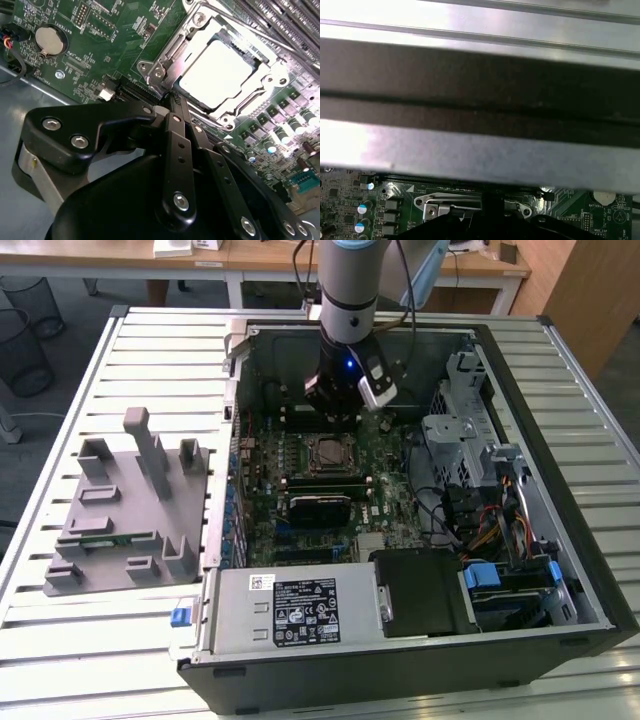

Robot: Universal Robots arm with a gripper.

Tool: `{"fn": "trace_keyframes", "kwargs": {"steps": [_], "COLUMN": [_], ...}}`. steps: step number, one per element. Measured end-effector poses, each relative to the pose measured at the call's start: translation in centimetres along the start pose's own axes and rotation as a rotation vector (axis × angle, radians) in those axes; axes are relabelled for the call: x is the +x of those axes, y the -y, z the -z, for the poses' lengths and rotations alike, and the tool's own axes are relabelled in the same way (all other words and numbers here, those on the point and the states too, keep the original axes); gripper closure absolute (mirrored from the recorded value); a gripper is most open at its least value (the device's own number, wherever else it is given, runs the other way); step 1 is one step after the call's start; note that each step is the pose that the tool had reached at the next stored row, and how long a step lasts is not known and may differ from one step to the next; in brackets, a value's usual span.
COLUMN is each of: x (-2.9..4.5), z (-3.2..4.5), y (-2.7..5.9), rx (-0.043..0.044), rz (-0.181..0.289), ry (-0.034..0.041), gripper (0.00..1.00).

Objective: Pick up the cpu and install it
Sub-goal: 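Install the second cpu locking lever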

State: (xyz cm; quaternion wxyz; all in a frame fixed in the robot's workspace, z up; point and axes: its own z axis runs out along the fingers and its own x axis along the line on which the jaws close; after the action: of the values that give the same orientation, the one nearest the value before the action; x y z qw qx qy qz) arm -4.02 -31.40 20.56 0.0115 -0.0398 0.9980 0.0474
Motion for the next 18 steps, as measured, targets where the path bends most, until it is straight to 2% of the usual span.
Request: {"fn": "trace_keyframes", "kwargs": {"steps": [12, 16, 18], "x": [0.05, 0.06, 0.04], "z": [0.12, 0.19, 0.46], "y": [1.25, 1.36, 1.33], "rx": [0.0, 0.0003, 0.0], "rz": [0.0, 0.0, 0.0], "ry": [0.0, -0.0003, -0.0003], "gripper": [0.89, 0.89, 0.89]}}
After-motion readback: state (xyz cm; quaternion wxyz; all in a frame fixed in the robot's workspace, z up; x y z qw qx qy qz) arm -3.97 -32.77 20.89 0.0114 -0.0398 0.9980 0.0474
